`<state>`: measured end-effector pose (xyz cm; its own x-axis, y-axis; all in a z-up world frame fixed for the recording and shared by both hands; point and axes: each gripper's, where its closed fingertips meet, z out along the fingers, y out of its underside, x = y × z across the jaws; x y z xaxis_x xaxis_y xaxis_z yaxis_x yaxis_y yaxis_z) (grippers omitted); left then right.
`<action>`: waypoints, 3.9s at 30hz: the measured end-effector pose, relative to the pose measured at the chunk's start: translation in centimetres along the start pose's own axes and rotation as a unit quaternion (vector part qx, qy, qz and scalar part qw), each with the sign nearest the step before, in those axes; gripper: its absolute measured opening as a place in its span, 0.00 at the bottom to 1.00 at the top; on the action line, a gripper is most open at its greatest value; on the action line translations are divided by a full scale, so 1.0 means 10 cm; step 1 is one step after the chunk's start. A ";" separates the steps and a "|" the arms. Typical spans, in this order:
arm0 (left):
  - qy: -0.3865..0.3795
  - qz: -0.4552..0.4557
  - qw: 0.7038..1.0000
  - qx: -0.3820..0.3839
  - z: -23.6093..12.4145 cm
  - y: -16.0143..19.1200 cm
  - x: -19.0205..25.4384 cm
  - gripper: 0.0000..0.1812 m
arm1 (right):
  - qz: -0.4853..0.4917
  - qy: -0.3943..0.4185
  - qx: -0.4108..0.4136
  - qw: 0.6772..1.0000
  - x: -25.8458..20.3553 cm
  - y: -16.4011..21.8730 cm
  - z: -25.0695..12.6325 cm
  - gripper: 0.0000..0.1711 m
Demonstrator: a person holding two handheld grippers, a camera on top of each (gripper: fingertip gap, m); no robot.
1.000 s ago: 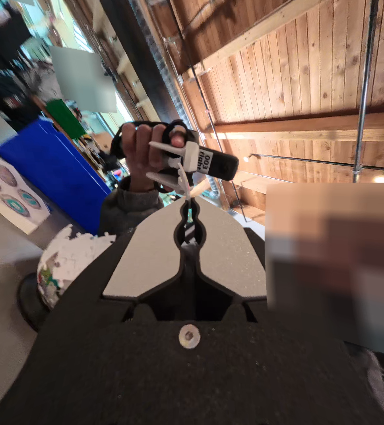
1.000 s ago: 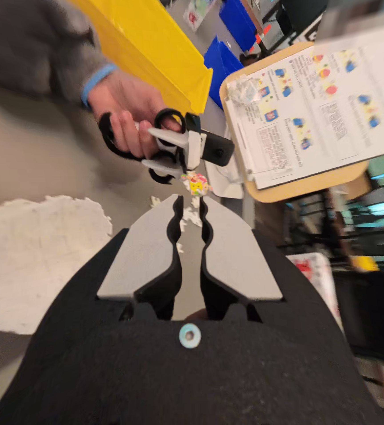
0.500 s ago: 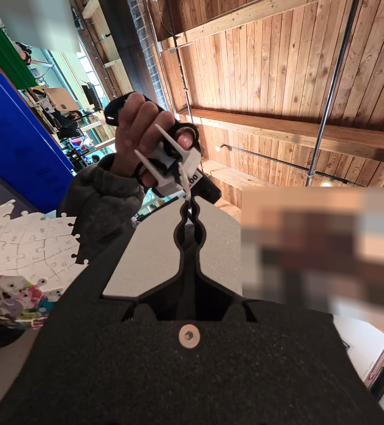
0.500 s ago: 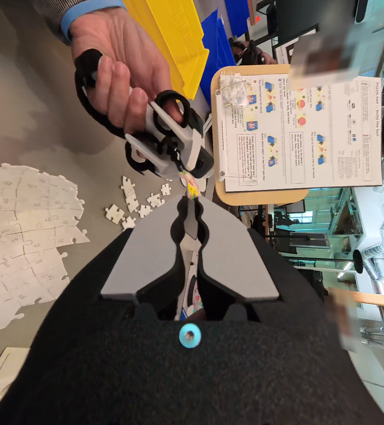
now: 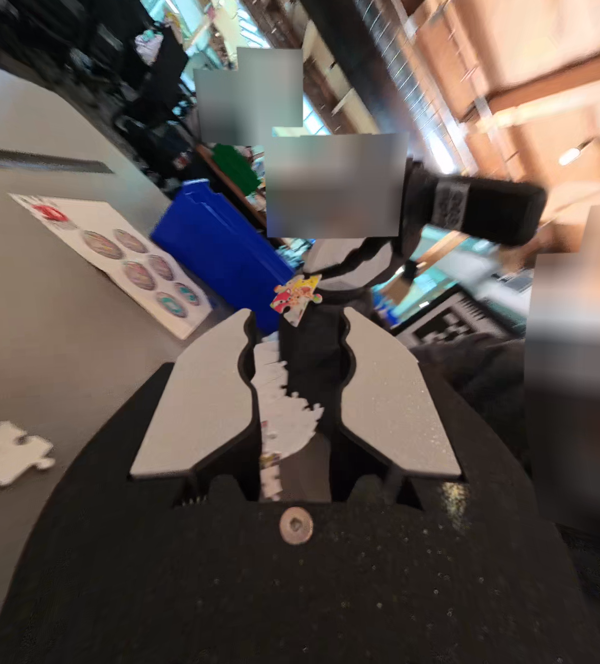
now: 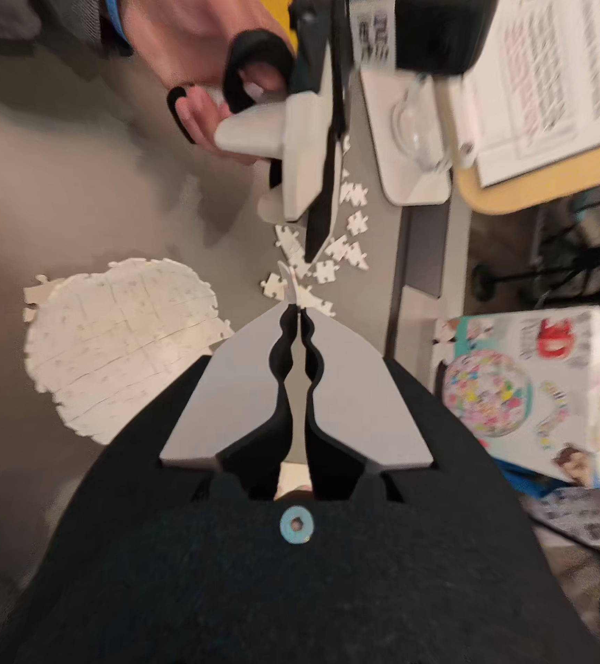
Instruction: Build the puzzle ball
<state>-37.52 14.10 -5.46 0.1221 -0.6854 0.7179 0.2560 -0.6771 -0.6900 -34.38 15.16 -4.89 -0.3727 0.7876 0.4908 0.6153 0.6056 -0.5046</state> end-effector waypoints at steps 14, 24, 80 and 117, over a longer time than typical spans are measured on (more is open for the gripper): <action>-0.188 0.281 0.937 -0.093 0.29 0.27 -0.13 0.01 | 0.074 -0.068 0.032 0.994 -0.09 -0.08 0.05 0.01; -0.199 0.224 0.954 -0.018 0.35 0.15 -0.14 0.01 | 0.098 -0.047 0.065 0.992 0.04 -0.10 0.07 0.04; -0.238 0.130 0.913 -0.304 0.46 0.99 -1.22 0.00 | 0.006 -0.172 -0.229 0.958 -0.60 0.74 0.65 0.01; -0.203 0.101 0.922 -0.314 0.52 1.02 -1.23 0.00 | -0.023 -0.125 -0.211 0.969 -0.53 0.80 0.68 0.05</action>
<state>-31.41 17.00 -20.84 0.4874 -0.7443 0.4566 -0.4023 -0.6555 -0.6392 -32.24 16.58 -16.37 -0.5312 0.7955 0.2915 0.8037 0.5820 -0.1239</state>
